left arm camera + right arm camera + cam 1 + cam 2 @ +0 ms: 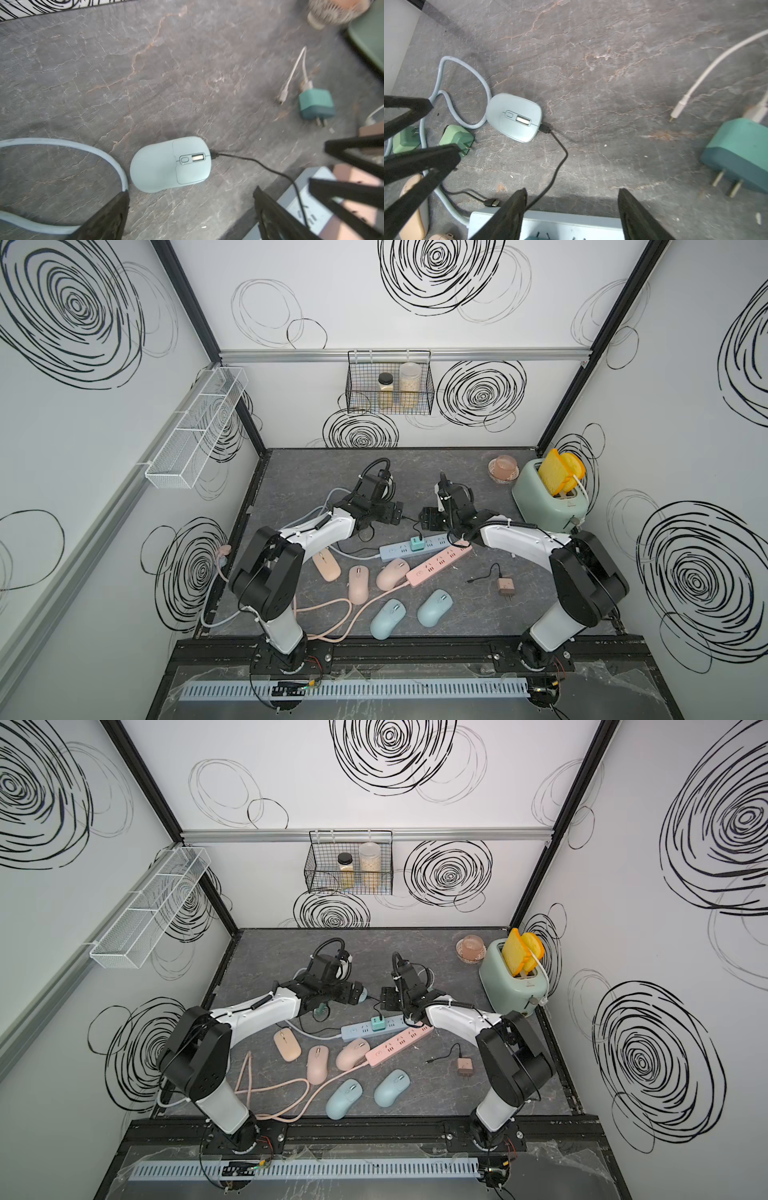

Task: Unplug the wireless mouse
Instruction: Move the mouse to the center of the board.

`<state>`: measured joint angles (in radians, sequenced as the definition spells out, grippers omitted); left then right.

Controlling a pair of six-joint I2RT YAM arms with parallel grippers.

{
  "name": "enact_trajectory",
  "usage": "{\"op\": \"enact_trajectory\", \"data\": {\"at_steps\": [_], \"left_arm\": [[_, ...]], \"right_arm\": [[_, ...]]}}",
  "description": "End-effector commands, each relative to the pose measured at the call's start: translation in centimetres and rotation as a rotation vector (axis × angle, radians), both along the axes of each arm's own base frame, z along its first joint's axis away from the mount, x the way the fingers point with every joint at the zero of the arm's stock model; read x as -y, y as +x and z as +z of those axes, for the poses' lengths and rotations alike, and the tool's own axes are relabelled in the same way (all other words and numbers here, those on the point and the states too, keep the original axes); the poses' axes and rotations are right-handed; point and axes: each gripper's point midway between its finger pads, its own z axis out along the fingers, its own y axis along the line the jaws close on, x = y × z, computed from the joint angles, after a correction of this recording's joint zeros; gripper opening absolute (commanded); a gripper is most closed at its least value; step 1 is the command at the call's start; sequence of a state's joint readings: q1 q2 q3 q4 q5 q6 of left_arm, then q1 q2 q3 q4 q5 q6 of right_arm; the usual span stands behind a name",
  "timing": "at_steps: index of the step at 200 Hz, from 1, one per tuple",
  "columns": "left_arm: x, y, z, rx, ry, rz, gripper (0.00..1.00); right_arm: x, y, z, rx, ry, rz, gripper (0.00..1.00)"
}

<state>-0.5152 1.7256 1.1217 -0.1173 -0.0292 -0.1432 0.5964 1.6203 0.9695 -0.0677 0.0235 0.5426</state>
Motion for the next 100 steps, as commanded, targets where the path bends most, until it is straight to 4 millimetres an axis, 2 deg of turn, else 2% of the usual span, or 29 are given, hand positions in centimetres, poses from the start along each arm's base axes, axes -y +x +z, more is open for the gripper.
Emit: {"op": "enact_trajectory", "data": {"at_steps": [1, 40, 62, 100], "left_arm": [[-1.1, -1.1, -1.8, -0.006, 0.203, -0.135, 0.98], [-1.7, -0.9, -3.5, 0.026, 0.395, -0.223, 0.99], [-0.9, -0.9, -3.9, 0.040, 0.422, -0.285, 0.98], [-1.0, -0.2, -5.6, 0.019, 0.481, -0.326, 0.98]], "right_arm": [[0.5, 0.1, 1.2, 0.028, 0.044, -0.002, 0.73], [1.7, -0.1, 0.8, 0.021, 0.063, -0.010, 0.73], [2.3, -0.1, 0.7, 0.025, 0.053, -0.016, 0.73], [2.9, 0.3, 0.7, 0.022, 0.072, -0.030, 0.73]]}}
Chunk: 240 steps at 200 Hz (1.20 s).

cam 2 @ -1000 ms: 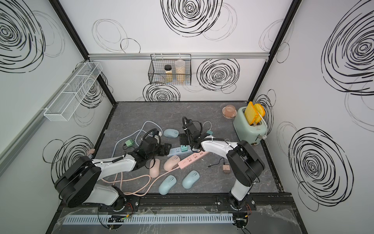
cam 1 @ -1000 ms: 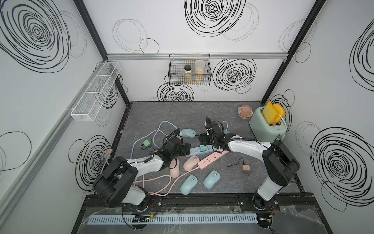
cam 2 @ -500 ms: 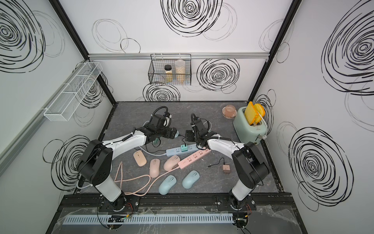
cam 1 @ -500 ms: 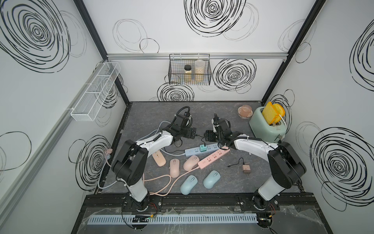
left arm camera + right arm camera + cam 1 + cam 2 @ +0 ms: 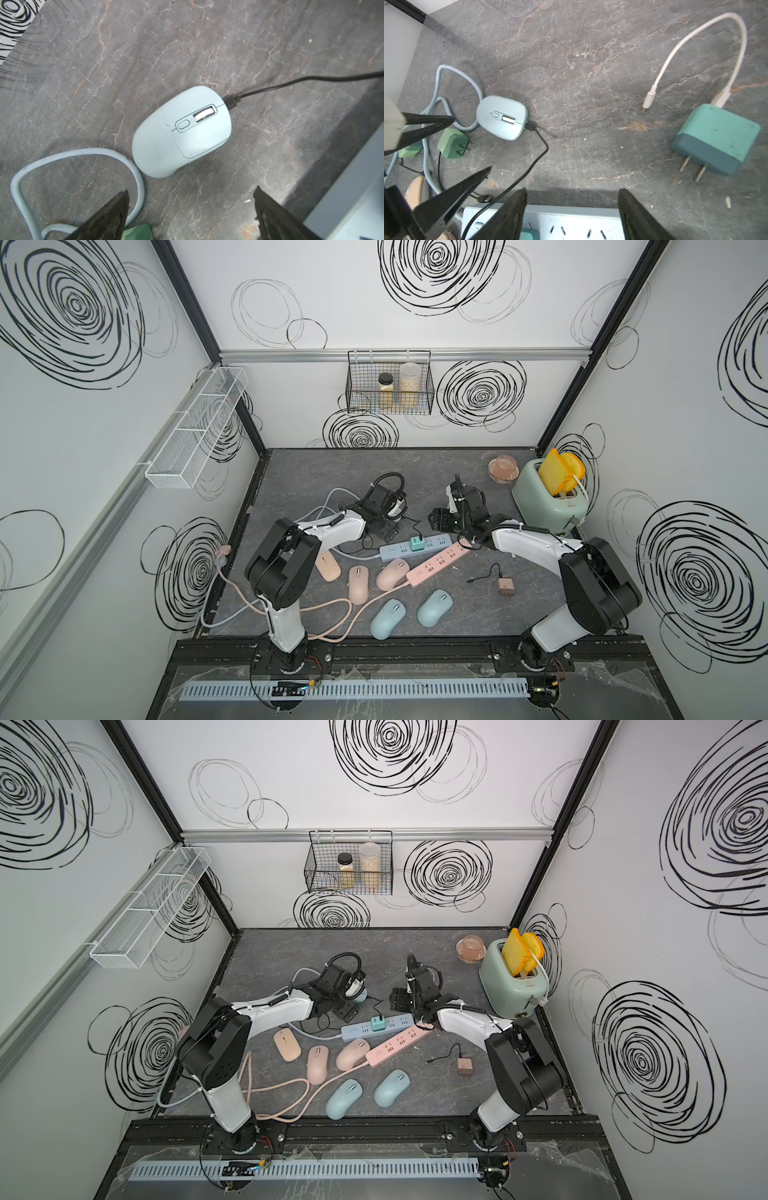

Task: Unplug the wireless mouse
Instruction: Move the mouse to the center of the board.

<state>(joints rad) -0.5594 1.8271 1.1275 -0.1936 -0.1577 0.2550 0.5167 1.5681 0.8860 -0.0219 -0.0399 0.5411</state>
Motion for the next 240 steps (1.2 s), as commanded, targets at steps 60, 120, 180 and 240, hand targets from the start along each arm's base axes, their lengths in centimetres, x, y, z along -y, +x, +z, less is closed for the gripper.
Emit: {"op": "enact_trajectory", "data": {"at_steps": [60, 120, 180, 240], "left_arm": [[0.4, 4.5, -1.1, 0.032, 0.119, -0.083, 0.98], [0.0, 6.4, -2.8, -0.075, 0.013, -0.077, 0.98], [1.6, 6.3, -4.0, -0.190, -0.105, -0.077, 0.98], [4.6, 2.6, 0.7, -0.198, -0.339, -0.094, 0.99]], "right_arm": [[0.8, 0.7, 1.5, 0.037, 0.025, -0.012, 0.74], [0.8, 1.2, 1.7, 0.042, 0.018, -0.020, 0.74], [0.6, 1.7, 1.6, 0.036, 0.017, -0.020, 0.74], [-0.1, 1.9, 1.8, 0.029, 0.046, -0.005, 0.74]]}}
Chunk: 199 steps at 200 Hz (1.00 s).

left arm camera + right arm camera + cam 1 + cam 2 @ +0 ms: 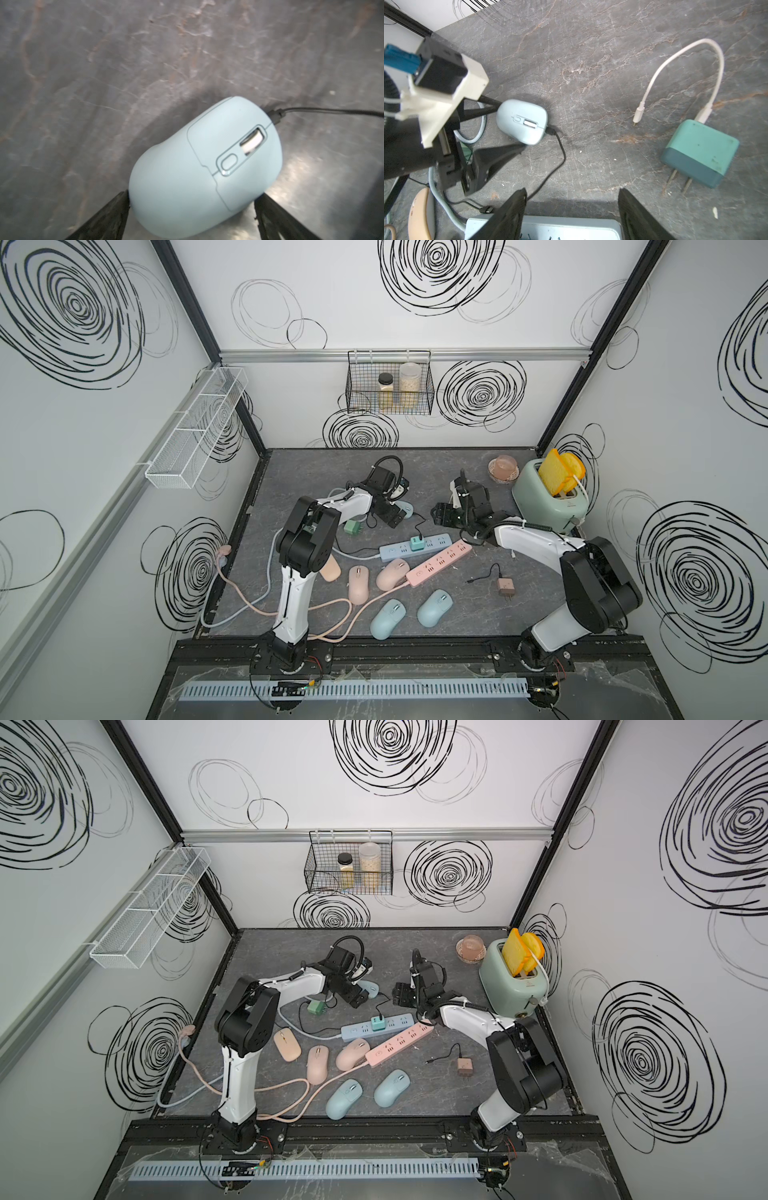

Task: Unplug the wireless mouse
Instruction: Move the mouse to the center of the board.

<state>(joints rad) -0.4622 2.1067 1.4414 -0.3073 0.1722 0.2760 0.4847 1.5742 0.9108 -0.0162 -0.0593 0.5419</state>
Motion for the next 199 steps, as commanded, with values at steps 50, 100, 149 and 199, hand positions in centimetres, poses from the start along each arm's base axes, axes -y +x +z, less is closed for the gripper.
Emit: {"op": "enact_trajectory", "data": {"at_steps": [50, 100, 149, 199], "left_arm": [[-3.3, -0.8, 14.1, 0.364, -0.365, 0.186, 0.98], [-3.0, -2.4, 18.3, 0.365, -0.687, 0.169, 0.98], [-0.2, -4.5, 16.8, 0.119, -0.693, 0.026, 0.98], [0.0, -5.8, 10.4, 0.508, 0.074, -0.185, 0.98]], "right_arm": [[-1.1, 1.5, 2.7, 0.044, 0.019, 0.022, 0.74], [-0.7, 1.1, 3.2, 0.056, 0.025, 0.013, 0.74], [0.1, 0.4, 3.0, 0.063, 0.022, 0.003, 0.74], [0.5, 0.1, 2.8, 0.068, 0.045, -0.001, 0.74]]}}
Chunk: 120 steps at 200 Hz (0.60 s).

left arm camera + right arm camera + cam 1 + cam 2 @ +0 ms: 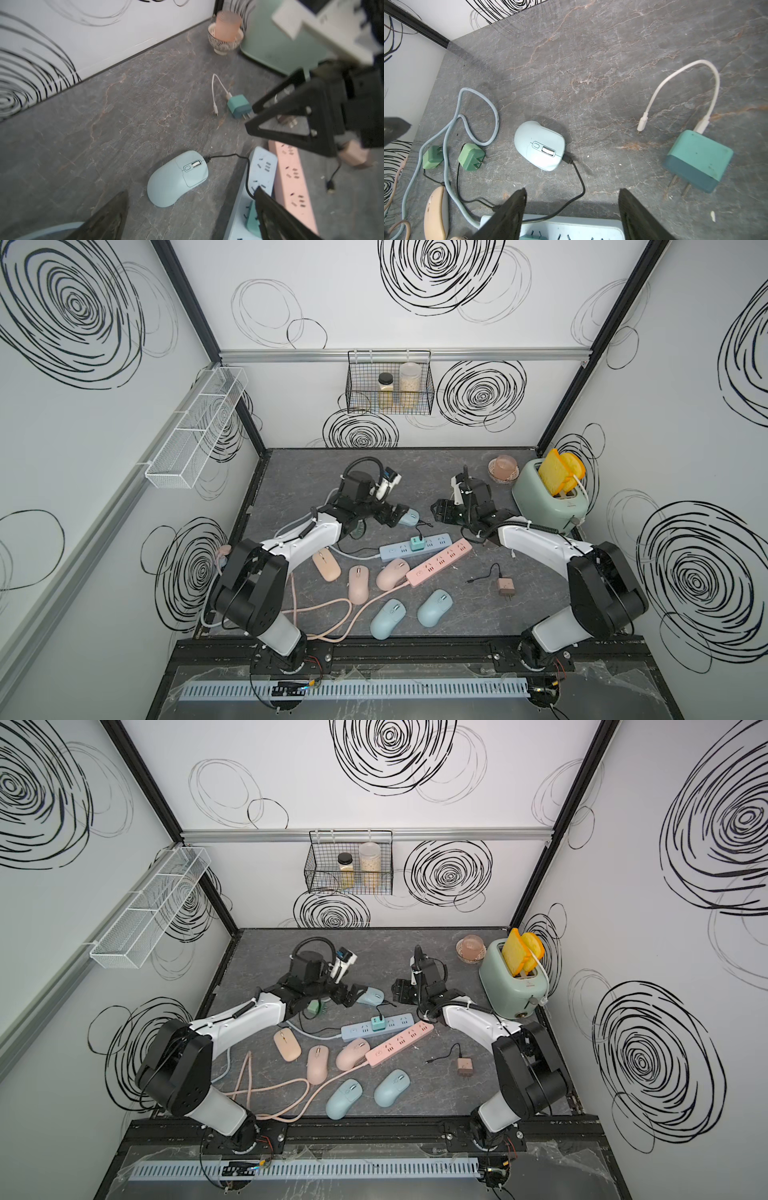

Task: Unplug the wireless mouse
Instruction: Move the mouse to the center of the board, then pick up the mouse from the center of the board.

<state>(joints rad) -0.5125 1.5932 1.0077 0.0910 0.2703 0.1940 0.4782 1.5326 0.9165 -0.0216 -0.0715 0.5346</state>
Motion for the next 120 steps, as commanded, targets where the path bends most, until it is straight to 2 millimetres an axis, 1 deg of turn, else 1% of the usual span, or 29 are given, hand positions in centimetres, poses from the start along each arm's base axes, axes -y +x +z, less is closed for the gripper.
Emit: {"op": "enact_trajectory", "data": {"at_steps": [1, 19, 40, 67, 87, 120], "left_arm": [[-1.6, 0.0, -3.3, 0.191, 0.407, -0.026, 0.98], [-1.7, 2.0, -4.6, 0.140, 0.443, -0.016, 0.98], [-1.6, 3.7, -6.1, 0.153, 0.532, -0.024, 0.98], [-1.2, 5.3, -6.8, 0.147, 0.548, -0.046, 0.99], [-1.1, 5.7, -7.5, 0.123, 0.558, -0.089, 0.99], [-0.2, 5.1, -8.4, 0.125, 0.557, -0.191, 0.98]], "right_arm": [[0.4, 0.0, 0.9, 0.031, 0.023, -0.007, 0.74], [0.4, -0.1, 1.0, 0.032, 0.029, -0.002, 0.74], [0.5, -0.4, 1.2, 0.037, 0.039, 0.003, 0.74], [0.8, -0.7, 1.1, 0.037, 0.048, 0.006, 0.74], [1.0, -0.6, 0.9, 0.033, 0.053, 0.004, 0.74], [1.3, -0.3, 0.2, 0.017, 0.067, -0.001, 0.74]]}}
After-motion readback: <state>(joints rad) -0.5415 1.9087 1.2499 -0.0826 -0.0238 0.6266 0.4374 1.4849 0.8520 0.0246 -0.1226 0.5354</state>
